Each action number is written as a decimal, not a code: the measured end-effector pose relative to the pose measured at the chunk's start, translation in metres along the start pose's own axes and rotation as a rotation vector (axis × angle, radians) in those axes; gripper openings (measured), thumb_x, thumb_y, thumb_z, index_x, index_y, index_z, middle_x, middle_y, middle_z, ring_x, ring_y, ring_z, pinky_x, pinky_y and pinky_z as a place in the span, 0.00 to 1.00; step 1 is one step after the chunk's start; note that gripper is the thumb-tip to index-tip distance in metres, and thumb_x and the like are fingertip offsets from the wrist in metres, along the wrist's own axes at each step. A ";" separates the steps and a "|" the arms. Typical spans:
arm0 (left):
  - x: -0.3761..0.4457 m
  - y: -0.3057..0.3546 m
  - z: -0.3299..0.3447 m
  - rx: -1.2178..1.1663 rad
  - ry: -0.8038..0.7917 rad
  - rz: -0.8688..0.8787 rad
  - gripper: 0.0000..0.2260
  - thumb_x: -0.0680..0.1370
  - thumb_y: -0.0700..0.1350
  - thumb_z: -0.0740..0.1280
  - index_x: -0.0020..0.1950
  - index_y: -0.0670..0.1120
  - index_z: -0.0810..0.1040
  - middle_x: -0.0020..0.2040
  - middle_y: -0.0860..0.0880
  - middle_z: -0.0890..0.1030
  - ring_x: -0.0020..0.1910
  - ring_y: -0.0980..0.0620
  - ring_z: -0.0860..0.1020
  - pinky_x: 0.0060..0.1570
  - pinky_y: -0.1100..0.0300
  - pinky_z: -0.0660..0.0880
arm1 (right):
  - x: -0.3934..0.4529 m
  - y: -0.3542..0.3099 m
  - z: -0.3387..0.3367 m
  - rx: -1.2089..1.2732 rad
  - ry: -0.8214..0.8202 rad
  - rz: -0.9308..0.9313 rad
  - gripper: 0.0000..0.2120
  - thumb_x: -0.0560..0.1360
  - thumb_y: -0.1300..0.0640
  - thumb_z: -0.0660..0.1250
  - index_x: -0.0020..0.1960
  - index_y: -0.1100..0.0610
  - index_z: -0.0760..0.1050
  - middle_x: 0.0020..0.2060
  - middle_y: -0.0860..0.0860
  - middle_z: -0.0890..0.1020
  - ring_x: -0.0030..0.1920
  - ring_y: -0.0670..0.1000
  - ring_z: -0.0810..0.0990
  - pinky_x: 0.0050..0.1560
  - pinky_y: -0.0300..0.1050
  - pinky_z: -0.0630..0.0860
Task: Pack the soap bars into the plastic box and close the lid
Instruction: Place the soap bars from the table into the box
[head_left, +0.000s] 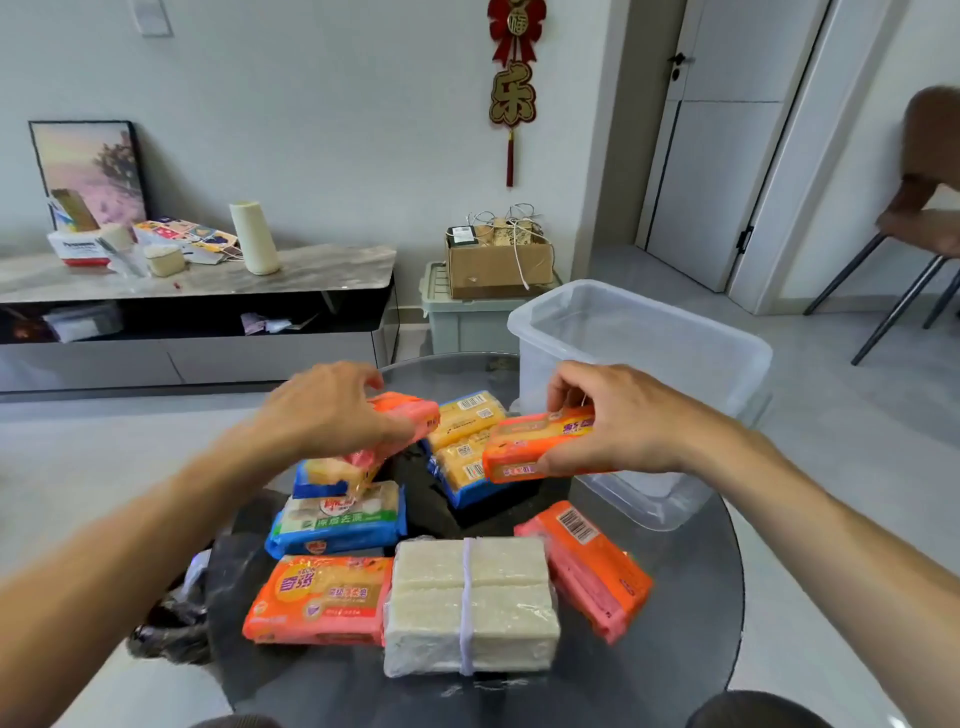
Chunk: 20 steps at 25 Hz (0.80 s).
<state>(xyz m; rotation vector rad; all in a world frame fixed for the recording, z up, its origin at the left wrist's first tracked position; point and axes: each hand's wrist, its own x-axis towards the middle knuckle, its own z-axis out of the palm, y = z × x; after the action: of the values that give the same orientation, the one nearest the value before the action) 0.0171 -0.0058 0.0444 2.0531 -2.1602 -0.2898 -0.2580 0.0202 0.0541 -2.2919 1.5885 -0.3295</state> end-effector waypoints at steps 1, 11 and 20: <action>0.004 0.005 -0.012 -0.057 0.021 0.012 0.38 0.58 0.69 0.65 0.63 0.51 0.75 0.48 0.50 0.80 0.40 0.52 0.80 0.48 0.52 0.79 | -0.005 0.004 -0.020 0.001 0.036 -0.007 0.24 0.60 0.37 0.77 0.48 0.46 0.72 0.44 0.41 0.78 0.44 0.44 0.77 0.41 0.44 0.76; 0.105 0.161 -0.021 -0.158 0.204 0.266 0.24 0.65 0.59 0.69 0.59 0.52 0.75 0.56 0.47 0.79 0.50 0.44 0.77 0.48 0.54 0.75 | 0.031 0.104 -0.106 -0.258 -0.051 0.095 0.19 0.64 0.44 0.79 0.46 0.45 0.72 0.45 0.42 0.74 0.43 0.44 0.74 0.37 0.44 0.72; 0.216 0.211 0.084 0.401 -0.208 0.393 0.13 0.68 0.58 0.71 0.42 0.51 0.75 0.37 0.53 0.75 0.38 0.51 0.74 0.31 0.59 0.65 | 0.099 0.161 -0.033 -0.460 -0.598 0.167 0.10 0.68 0.63 0.73 0.39 0.52 0.75 0.34 0.46 0.76 0.24 0.39 0.75 0.22 0.30 0.69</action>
<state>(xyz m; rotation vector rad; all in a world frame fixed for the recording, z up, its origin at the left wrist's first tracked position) -0.2195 -0.2084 0.0078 1.7671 -2.8834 -0.0208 -0.3734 -0.1290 0.0205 -2.2216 1.6127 0.7665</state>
